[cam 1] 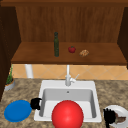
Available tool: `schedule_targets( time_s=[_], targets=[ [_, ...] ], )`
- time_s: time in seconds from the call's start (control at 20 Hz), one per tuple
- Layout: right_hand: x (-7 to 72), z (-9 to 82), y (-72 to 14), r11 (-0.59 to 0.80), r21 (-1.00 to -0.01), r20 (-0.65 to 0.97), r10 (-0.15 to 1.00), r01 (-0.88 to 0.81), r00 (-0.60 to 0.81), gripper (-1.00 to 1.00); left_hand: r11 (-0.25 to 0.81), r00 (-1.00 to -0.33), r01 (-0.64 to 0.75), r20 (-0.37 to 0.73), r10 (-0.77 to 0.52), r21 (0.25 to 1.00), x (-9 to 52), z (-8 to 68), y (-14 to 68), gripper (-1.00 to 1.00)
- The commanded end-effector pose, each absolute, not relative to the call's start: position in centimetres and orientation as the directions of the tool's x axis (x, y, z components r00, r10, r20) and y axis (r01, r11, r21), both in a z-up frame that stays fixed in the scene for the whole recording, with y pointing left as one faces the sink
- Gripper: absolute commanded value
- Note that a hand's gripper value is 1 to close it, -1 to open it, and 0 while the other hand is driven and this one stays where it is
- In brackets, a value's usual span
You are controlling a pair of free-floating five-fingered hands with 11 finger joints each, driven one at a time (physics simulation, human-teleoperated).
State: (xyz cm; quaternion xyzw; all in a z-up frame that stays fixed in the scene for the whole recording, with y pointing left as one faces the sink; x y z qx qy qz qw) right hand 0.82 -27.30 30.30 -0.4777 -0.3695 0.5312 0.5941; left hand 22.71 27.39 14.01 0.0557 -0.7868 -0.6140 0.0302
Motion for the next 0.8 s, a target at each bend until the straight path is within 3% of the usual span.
schedule_targets(
  time_s=[0.0, 0.3, 0.75],
  targets=[
    [0.5, 27.8, -26.6, 0.026, -0.951, -0.035, 0.981, -0.307, 0.192, -1.0, 0.24, -0.992, -0.051, -0.021, -0.125, 0.97, 22.7, 14.0, 27.4, 0.0],
    [0.6, 25.2, -26.5, 0.032, -0.918, -0.028, 0.989, -0.396, 0.146, -1.0, 0.24, -0.992, -0.051, -0.021, -0.125, 0.97, 22.7, 14.0, 27.4, 0.0],
    [7.5, 22.4, -25.8, -0.017, -0.859, -0.084, 0.99, -0.512, 0.109, -1.0, 0.24, -0.992, -0.051, -0.021, -0.125, 0.97, 22.7, 14.0, 27.4, 0.0]
  ],
)
